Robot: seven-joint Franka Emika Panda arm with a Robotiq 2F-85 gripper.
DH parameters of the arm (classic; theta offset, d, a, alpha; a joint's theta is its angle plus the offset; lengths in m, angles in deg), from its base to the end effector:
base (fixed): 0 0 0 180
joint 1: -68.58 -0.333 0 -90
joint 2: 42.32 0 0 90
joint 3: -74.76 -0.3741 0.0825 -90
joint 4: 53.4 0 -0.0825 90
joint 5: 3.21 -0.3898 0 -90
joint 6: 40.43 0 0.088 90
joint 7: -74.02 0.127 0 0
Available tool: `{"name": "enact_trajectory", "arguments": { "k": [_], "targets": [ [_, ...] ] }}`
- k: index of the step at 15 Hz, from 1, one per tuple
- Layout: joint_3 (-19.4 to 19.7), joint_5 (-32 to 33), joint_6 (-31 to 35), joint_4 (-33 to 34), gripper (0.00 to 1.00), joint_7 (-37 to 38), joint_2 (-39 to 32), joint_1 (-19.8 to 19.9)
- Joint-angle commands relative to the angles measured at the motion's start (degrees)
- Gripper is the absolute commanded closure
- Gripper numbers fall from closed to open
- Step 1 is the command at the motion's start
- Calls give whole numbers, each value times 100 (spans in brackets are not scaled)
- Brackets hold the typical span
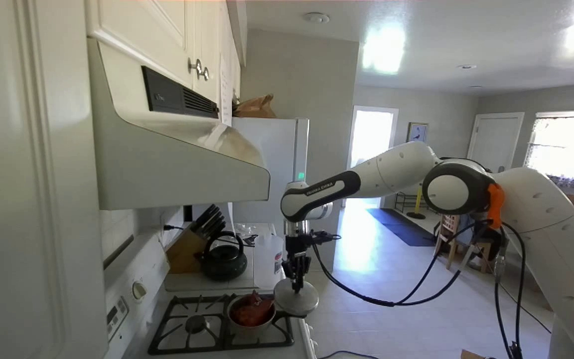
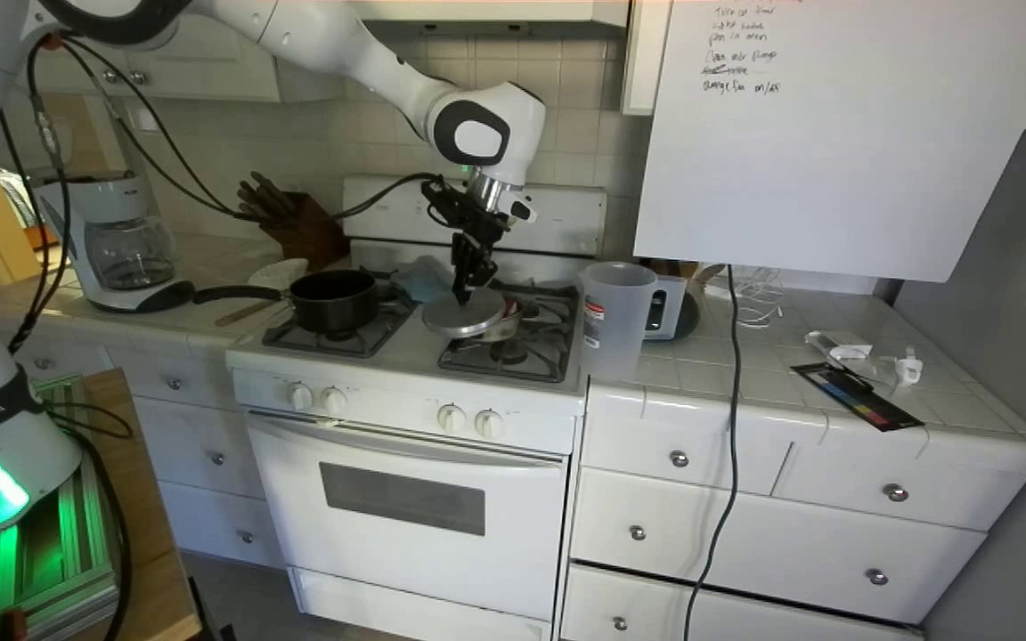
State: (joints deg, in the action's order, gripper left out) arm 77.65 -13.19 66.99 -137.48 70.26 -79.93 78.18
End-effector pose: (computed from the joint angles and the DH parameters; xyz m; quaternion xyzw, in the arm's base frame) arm 0.7111 -0.1339 0.3008 -0.9844 0.1081 0.1130 0.0800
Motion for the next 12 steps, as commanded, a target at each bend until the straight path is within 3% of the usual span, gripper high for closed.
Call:
{"name": "enact_trajectory", "arguments": {
  "k": [1,12],
  "targets": [
    [113,44,130,556,93,293,-304,31],
    [-165,-419,-141,2804,93,726,-1471,319]
  ]
}}
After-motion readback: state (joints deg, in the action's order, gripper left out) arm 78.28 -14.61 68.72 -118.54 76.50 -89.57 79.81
